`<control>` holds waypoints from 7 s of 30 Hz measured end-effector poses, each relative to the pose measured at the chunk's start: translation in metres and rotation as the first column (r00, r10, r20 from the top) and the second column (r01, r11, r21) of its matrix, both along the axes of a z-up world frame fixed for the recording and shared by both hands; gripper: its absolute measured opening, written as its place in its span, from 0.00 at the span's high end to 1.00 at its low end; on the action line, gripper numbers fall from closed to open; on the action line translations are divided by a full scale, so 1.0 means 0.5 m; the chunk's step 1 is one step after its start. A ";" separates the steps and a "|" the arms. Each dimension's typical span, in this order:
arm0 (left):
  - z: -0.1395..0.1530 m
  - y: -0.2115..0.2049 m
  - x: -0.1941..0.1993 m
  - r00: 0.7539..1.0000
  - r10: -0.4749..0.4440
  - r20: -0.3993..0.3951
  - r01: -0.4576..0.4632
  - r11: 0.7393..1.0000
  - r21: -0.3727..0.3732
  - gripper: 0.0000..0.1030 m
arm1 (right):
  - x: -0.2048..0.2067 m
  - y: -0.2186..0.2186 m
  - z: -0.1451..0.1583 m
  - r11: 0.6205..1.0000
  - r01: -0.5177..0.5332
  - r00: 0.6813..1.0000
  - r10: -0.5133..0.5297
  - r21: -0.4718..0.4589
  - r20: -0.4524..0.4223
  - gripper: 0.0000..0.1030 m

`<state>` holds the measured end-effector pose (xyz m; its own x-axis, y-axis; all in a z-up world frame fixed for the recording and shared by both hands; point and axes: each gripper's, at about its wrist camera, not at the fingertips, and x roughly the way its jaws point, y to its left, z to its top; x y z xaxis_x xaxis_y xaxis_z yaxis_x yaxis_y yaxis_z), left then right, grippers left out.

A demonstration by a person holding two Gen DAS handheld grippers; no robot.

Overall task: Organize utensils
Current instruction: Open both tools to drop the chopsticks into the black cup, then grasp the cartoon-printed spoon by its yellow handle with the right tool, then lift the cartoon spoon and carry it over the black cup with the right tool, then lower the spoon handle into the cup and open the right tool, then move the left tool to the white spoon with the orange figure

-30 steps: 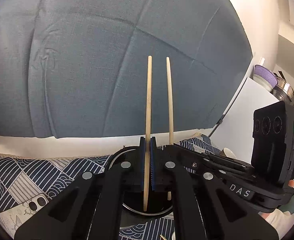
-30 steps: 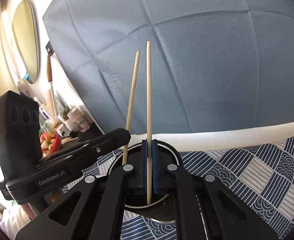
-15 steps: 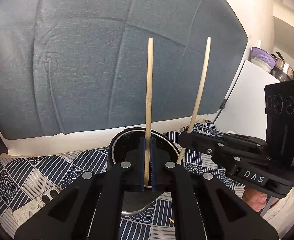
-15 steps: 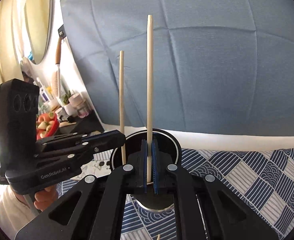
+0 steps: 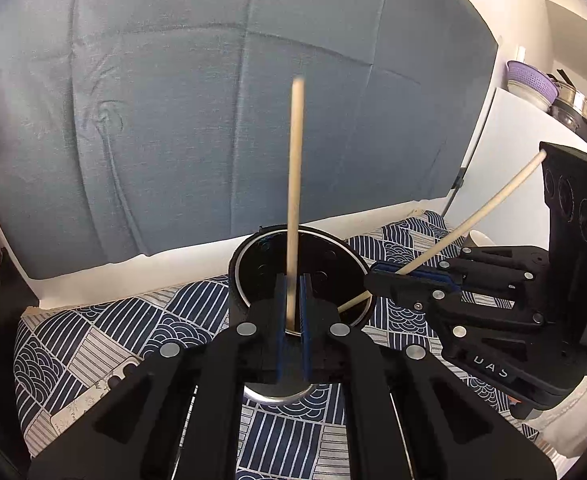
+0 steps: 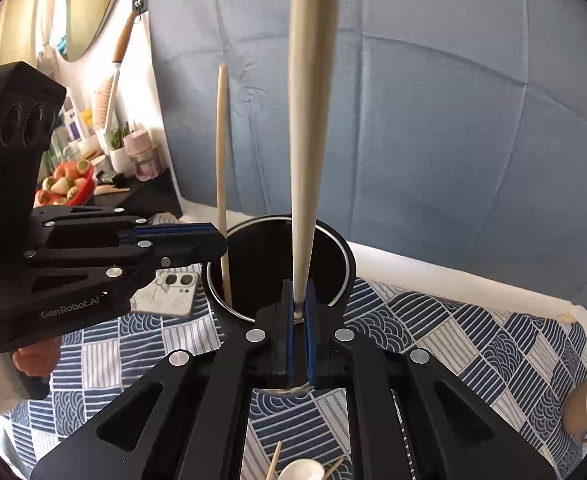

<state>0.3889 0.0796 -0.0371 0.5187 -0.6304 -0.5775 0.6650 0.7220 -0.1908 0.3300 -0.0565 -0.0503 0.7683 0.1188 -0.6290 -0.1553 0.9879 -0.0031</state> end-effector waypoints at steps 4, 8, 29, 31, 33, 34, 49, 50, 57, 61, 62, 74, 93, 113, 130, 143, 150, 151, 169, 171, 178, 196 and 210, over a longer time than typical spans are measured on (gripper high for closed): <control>0.004 0.010 -0.004 1.000 0.014 -0.004 -0.014 1.000 0.004 0.82 | 0.003 -0.001 0.002 1.000 0.000 1.000 0.000 -0.008 -0.021 0.83; 0.011 0.023 -0.012 1.000 0.029 0.001 -0.029 1.000 -0.002 0.56 | -0.015 -0.012 0.012 1.000 0.007 1.000 -0.007 -0.010 -0.001 0.46; -0.093 0.056 -0.075 0.992 0.012 -0.123 -0.005 0.998 0.057 0.18 | -0.127 -0.050 -0.031 0.999 0.020 0.996 -0.023 -0.032 -0.090 0.15; -0.110 0.052 -0.084 0.990 -0.013 -0.143 0.023 0.997 0.072 0.18 | -0.144 -0.048 -0.045 0.999 0.020 0.994 -0.024 -0.034 -0.106 0.15; -0.129 0.046 -0.096 0.987 -0.036 -0.158 0.051 0.994 0.095 0.18 | -0.158 -0.045 -0.059 0.999 0.024 0.992 -0.029 -0.037 -0.127 0.15; -0.137 0.044 -0.103 0.985 -0.047 -0.166 0.064 0.993 0.104 0.18 | -0.166 -0.044 -0.066 0.999 0.023 0.990 -0.028 -0.038 -0.136 0.15; -0.222 0.013 -0.158 0.942 -0.205 -0.267 0.257 0.950 0.179 0.24 | -0.255 0.008 -0.162 0.998 -0.021 0.960 0.006 -0.051 -0.281 0.15; -0.226 0.011 -0.161 0.939 -0.215 -0.269 0.269 0.945 0.187 0.25 | -0.259 0.012 -0.166 0.998 -0.027 0.958 0.011 -0.052 -0.288 0.15; -0.251 -0.009 -0.187 0.905 -0.298 -0.303 0.371 0.902 0.221 0.35 | -0.282 0.044 -0.199 0.997 -0.066 0.942 0.052 -0.031 -0.332 0.15; -0.264 -0.020 -0.201 0.883 -0.338 -0.325 0.422 0.875 0.237 0.43 | -0.290 0.063 -0.217 0.995 -0.103 0.927 0.093 -0.008 -0.364 0.16; -0.267 -0.022 -0.204 0.880 -0.343 -0.328 0.430 0.870 0.242 0.44 | -0.292 0.066 -0.222 0.994 -0.111 0.923 0.102 -0.002 -0.372 0.16; -0.289 -0.050 -0.222 0.837 -0.408 -0.365 0.518 0.806 0.288 0.93 | -0.310 0.086 -0.257 0.983 -0.180 0.884 0.182 0.045 -0.430 0.43; -0.238 -0.019 -0.217 0.867 -0.378 -0.323 0.465 0.848 0.255 0.95 | -0.302 0.100 -0.285 0.964 -0.209 0.824 0.264 0.164 -0.502 0.89; -0.017 0.018 -0.216 0.928 -0.371 -0.033 0.368 0.900 0.234 0.95 | -0.234 0.087 -0.124 0.960 -0.265 0.911 0.281 0.092 -0.303 0.92; 0.166 0.027 -0.196 0.928 -0.326 0.182 0.272 0.925 0.266 0.93 | -0.158 0.100 0.032 0.955 -0.295 0.951 0.295 0.019 -0.096 0.92; 0.253 0.002 -0.171 0.901 -0.343 0.266 0.280 0.928 0.246 0.92 | -0.102 0.076 0.116 0.968 -0.251 0.968 0.251 -0.006 0.001 0.92; 0.270 -0.004 -0.139 0.897 -0.336 0.286 0.270 0.931 0.247 0.91 | -0.050 0.070 0.133 0.972 -0.234 0.971 0.235 -0.026 0.035 0.92; 0.271 -0.006 -0.134 0.898 -0.337 0.285 0.271 0.931 0.246 0.91 | -0.043 0.071 0.132 0.973 -0.231 0.972 0.232 -0.028 0.036 0.92; 0.232 -0.044 -0.024 0.904 -0.364 0.223 0.297 0.912 0.284 0.91 | 0.061 0.057 0.080 0.980 -0.201 0.980 0.201 -0.002 0.005 0.92; 0.222 -0.046 -0.015 0.908 -0.364 0.208 0.300 0.911 0.284 0.91 | 0.069 0.056 0.070 0.979 -0.203 0.979 0.203 0.002 -0.008 0.92; 0.193 -0.048 0.013 0.917 -0.360 0.170 0.306 0.911 0.278 0.91 | 0.083 0.044 0.042 0.981 -0.195 0.980 0.196 0.025 -0.040 0.90; 0.127 0.023 -0.010 0.971 -0.203 0.128 0.181 0.970 0.165 0.10 | 0.023 -0.038 0.037 0.988 -0.152 0.987 0.150 -0.019 -0.064 0.42; 0.061 0.013 -0.070 0.997 -0.065 0.048 0.054 0.979 0.196 0.06 | -0.033 -0.113 -0.049 0.982 -0.188 0.958 0.185 0.009 -0.220 0.29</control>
